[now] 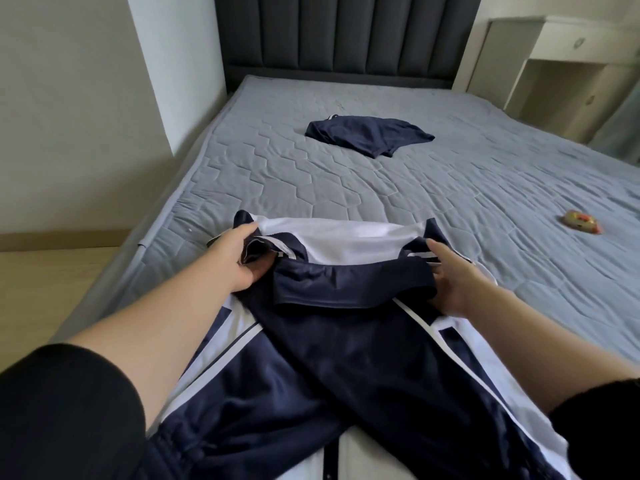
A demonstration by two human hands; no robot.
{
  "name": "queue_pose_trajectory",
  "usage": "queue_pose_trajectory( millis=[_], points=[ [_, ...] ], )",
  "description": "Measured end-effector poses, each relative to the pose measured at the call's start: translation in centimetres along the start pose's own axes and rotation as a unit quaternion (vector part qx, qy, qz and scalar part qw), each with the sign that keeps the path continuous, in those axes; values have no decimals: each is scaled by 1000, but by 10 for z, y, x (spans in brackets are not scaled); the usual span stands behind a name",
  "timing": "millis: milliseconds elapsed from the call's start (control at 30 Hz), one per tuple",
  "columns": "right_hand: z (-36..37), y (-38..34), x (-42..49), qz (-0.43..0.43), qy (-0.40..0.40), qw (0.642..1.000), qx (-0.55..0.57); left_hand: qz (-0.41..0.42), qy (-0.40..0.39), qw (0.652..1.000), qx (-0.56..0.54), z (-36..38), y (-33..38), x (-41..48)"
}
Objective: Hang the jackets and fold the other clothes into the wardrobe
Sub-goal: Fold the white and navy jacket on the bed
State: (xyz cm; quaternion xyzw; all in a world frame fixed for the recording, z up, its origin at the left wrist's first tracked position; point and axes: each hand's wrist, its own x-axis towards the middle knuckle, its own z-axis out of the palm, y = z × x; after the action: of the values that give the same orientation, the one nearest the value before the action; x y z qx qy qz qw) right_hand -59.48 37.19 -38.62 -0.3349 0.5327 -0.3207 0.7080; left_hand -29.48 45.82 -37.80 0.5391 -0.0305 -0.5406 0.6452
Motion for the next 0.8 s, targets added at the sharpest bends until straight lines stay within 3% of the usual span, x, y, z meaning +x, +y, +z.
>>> queue_pose_trajectory(
  millis=[100, 167, 267, 333, 433, 567, 700, 800],
  points=[
    [5, 0, -10, 21, -20, 997, -71, -40, -1, 998, 40, 6, -3, -13],
    [9, -1, -17, 39, -13, 994, -102, -17, 15, 999, 40, 3, -4, -14],
    [10, -2, -22, 28, -9, 999, -12, 73, 35, 996, -26, -7, -6, -10],
    [12, 3, -27, 26, -17, 1000, 4, 82, 23, 994, -64, -14, -12, -12],
    [15, 18, -34, 32, -25, 997, -70, 33, -3, 999, 23, -13, -21, -23],
    [21, 26, -36, -10, -29, 999, -41, -28, -64, 979, 190, -6, -18, -41],
    [27, 26, -37, -16, -48, 998, 39, 3, -60, 981, 184, -1, -24, -46],
    [21, 30, -41, -8, -1, 999, -38, 56, 9, 987, 151, -5, -37, -46]
  ],
)
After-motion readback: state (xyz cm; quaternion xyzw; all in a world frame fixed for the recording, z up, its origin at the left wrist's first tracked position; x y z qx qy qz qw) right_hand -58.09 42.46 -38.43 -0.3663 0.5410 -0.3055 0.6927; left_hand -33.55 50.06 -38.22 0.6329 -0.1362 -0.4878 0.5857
